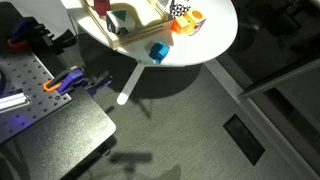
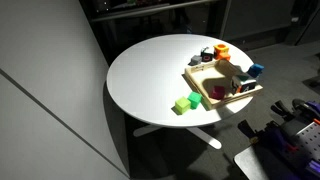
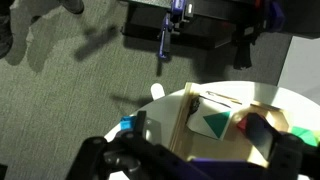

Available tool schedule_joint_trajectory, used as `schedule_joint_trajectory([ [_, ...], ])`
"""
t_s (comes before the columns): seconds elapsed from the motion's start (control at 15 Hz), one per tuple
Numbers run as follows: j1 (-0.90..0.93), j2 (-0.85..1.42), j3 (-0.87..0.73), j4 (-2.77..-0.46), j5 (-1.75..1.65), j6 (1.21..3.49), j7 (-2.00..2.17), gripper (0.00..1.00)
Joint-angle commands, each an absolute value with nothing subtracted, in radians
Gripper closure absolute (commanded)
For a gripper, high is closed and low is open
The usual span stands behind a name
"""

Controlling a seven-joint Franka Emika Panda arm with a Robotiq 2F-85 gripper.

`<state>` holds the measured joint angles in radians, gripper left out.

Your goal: Place the blue block directly onto the tray

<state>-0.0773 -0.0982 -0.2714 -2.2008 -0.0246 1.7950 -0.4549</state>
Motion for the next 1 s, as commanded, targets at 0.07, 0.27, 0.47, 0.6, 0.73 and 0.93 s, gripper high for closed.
schedule_joint_trajectory([
  [0.07,-0.106,-0.095,-0.241,-2.196,-0.024,1.795,-0.454,0.0],
  [0.27,-0.105,-0.081,-0.226,-2.184,-0.031,1.799,-0.437,0.0],
  [0.47,-0.101,-0.055,-0.207,-2.167,-0.036,1.806,-0.413,0.0],
  [0.6,-0.1,-0.037,-0.195,-2.163,-0.043,1.827,-0.391,0.0],
  [0.73,-0.101,-0.02,-0.187,-2.163,-0.05,1.861,-0.37,0.0],
  [0.93,-0.105,0.012,-0.181,-2.168,-0.064,1.938,-0.337,0.0],
])
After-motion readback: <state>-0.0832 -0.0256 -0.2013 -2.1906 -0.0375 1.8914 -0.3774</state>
